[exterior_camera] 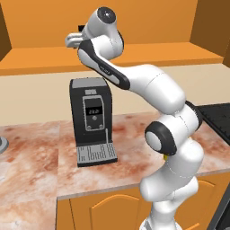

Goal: Pick the cinnamon and honey bottle from the cabinet and place them next to the mug.

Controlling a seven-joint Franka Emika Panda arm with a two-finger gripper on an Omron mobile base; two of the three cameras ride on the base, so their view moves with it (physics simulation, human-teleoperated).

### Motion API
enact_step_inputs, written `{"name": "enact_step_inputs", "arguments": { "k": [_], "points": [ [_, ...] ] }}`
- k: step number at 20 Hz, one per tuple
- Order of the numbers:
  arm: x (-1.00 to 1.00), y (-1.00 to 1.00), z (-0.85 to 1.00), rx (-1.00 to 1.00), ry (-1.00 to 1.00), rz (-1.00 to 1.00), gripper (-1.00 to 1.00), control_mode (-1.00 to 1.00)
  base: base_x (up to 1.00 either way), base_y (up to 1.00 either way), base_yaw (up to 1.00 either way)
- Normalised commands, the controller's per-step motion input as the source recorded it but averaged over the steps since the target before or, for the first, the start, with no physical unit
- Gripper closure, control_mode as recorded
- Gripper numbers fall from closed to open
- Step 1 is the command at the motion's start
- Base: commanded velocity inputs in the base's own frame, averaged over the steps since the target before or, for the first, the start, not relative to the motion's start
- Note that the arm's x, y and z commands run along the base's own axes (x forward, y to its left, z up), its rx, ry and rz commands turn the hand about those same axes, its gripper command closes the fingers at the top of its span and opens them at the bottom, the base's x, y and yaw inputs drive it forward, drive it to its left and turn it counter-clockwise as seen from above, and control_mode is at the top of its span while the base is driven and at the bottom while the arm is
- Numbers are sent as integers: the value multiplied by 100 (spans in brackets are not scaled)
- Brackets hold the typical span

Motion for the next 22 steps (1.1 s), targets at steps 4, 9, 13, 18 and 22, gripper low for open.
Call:
{"name": "enact_step_inputs", "arguments": {
  "k": [4,9,13,18,22],
  "points": [
    [9,0,0,0,0,0,-100,-100,0,0,0],
    [0,0,0,0,0,0,100,-100,0,0,0],
    [0,0,0,0,0,0,100,-100,0,0,0],
    [-10,0,0,0,0,0,100,-100,0,0,0],
    [-80,-9,-2,0,-2,-4,100,-100,0,0,0]
  ]
}}
